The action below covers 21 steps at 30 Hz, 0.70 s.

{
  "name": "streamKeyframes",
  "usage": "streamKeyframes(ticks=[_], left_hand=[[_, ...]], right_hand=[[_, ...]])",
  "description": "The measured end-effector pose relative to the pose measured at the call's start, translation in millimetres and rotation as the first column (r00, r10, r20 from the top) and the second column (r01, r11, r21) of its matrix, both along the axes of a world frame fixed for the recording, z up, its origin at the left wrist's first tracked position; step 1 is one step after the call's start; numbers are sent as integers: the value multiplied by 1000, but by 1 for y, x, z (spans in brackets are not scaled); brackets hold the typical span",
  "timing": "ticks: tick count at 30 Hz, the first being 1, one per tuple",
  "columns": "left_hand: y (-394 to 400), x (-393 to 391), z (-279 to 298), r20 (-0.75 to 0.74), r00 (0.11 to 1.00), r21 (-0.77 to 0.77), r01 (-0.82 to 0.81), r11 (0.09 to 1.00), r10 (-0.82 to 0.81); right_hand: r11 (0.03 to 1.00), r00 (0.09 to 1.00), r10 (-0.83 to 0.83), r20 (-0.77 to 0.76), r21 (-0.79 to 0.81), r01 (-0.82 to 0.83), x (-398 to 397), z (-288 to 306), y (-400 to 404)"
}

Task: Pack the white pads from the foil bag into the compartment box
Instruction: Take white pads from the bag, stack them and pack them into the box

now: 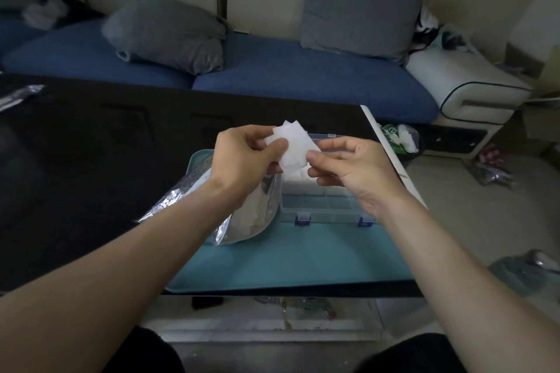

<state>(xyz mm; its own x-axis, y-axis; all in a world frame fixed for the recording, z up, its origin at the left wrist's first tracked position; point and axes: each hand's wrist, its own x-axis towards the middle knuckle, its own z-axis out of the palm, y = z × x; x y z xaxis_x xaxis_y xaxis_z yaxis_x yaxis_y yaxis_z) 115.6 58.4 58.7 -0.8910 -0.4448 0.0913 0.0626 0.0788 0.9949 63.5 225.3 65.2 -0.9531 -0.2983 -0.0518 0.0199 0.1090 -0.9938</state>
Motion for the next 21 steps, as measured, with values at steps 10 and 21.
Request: streamKeyframes(ticks=[10,21], left_hand=[[3,-3,0,54,998,226,-33,974,21],[7,2,4,-62,974,352,226,908,-219]], right_hand=[[983,983,57,174,-183,-25,4,4,-6],[997,997,-72,20,34,71,2,-6,-13]])
